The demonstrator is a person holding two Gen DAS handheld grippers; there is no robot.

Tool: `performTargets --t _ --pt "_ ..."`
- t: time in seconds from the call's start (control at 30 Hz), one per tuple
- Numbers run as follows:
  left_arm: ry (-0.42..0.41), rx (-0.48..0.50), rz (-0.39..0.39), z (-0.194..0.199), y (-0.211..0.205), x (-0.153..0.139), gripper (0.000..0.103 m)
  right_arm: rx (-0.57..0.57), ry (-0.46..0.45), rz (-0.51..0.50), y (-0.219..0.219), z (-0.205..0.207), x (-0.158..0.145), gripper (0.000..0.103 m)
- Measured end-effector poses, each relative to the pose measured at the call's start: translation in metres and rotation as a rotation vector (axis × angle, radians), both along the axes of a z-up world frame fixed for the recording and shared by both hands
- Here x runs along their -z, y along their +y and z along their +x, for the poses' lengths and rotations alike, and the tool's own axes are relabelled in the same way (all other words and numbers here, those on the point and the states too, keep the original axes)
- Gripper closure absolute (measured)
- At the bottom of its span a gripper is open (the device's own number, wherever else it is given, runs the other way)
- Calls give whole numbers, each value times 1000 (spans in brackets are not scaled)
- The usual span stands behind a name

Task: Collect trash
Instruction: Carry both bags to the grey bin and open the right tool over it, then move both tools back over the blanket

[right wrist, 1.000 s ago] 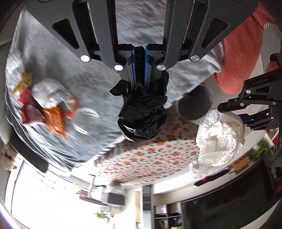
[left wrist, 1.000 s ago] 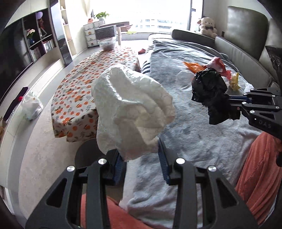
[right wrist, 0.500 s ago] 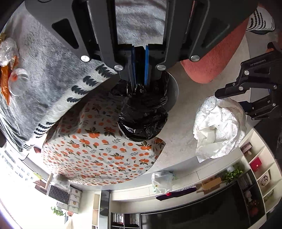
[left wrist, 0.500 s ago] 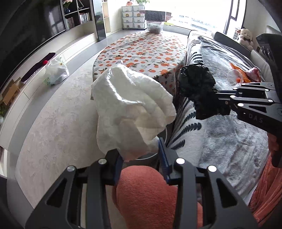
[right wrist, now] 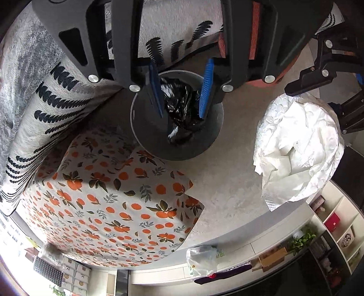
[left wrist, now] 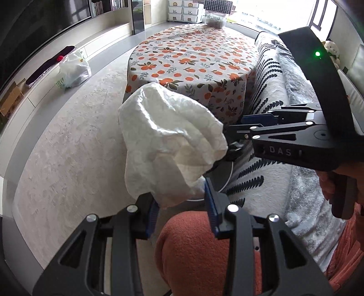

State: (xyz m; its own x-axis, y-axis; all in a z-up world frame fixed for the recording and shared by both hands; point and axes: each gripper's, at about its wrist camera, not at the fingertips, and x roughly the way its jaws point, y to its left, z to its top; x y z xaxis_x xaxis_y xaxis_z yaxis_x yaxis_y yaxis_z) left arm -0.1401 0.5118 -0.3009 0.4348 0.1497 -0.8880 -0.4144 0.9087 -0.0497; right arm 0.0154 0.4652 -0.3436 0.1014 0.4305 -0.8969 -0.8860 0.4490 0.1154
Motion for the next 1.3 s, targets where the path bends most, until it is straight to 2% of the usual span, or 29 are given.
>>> performTargets --t 0.43,0.53,0.6,0.63,0.9,1.07,1.13,1.2,1.3 --pt "1 60 -56 47 -4 23 64 36 -24 -13 -17 22 -3 69" --pt "0 76 -69 56 -8 26 54 47 -31 -12 -23 27 -5 69" --pt "0 75 -62 62 -10 27 39 53 -33 -9 -26 30 -6 69" --pt "-1 71 -54 64 -10 27 38 57 -33 -8 -27 32 -7 69" --pt "24 46 -47 68 -10 27 37 71 -30 8 -38 36 -11 69" --pt "27 42 -36 65 -18 17 37 87 -34 27 -54 39 -20 69" --pt "20 44 -31 67 -25 10 37 105 -41 36 -67 42 -25 64" --pt "12 55 -24 72 -35 3 37 130 -53 48 -81 46 -31 52" --pt "-3 82 -11 83 -57 -9 37 170 -71 58 -112 55 -41 52"
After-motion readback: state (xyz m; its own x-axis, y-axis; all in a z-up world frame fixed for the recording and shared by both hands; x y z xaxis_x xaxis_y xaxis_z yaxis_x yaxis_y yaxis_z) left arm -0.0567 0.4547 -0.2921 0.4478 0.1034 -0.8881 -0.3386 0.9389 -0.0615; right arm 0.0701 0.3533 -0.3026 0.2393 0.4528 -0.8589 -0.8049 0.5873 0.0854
